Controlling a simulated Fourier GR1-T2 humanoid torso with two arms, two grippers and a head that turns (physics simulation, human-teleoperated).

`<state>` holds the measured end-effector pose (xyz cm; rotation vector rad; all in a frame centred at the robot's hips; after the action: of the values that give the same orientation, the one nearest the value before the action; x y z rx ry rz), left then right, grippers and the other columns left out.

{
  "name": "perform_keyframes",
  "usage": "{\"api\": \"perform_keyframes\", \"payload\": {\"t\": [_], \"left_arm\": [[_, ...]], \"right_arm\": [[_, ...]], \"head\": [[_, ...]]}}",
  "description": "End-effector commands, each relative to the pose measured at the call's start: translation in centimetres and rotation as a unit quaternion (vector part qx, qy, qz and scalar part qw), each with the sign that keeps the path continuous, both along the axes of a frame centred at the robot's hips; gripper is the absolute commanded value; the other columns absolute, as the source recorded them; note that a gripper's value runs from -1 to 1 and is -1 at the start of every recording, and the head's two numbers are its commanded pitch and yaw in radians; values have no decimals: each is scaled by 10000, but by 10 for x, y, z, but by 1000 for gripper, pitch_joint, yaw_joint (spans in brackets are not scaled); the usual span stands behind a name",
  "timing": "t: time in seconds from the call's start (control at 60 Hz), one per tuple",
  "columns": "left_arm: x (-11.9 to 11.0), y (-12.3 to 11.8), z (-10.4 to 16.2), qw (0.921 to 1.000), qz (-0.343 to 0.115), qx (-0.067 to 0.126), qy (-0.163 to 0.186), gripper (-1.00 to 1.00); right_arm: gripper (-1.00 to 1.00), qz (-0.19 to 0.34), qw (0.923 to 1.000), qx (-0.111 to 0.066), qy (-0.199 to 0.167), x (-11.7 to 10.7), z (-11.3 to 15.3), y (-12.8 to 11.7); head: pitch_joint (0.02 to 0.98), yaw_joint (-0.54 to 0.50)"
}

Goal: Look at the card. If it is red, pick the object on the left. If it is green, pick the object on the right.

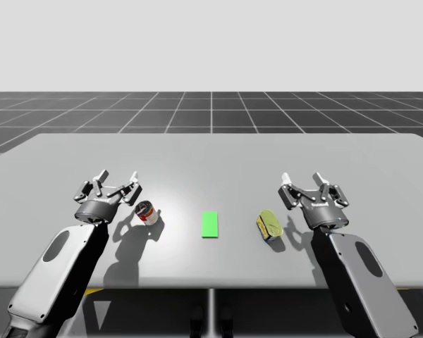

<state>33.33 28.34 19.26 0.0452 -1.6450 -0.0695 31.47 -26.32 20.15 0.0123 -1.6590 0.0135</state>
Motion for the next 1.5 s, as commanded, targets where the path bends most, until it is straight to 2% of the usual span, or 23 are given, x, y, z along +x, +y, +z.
{"api": "perform_keyframes", "payload": {"t": [0.017,0.067,0.267,0.733,1.133,1.35,1.5], "left_arm": [[0,0,0,10000,0,2,1,-1000],[0,0,0,10000,0,2,1,-1000],[0,0,0,10000,0,2,1,-1000],[0,-1,-1,10000,-20,28,4,-1000],[0,-1,-1,10000,-20,27,3,-1000],[1,0,1,10000,-12,-9,-40,-1000],[1,0,2,10000,-5,-12,-51,-1000]], "right_arm": [[-1000,-299,9994,47,-148,-2,-1,1],[-1000,-100,9999,37,-102,-1,-1,0],[-1000,-92,9999,-69,-74,1,-1,-1],[-1000,-178,9997,-135,-46,3,-2,-1],[-1000,-169,9998,-138,-36,3,-1,-1],[-1000,-167,9998,-137,-30,4,-1,-1],[-1000,-162,9998,-141,-24,4,-1,-1]], "head": [[73,-8],[75,-8],[141,-5],[525,2],[809,11],[903,28],[917,24]]}}
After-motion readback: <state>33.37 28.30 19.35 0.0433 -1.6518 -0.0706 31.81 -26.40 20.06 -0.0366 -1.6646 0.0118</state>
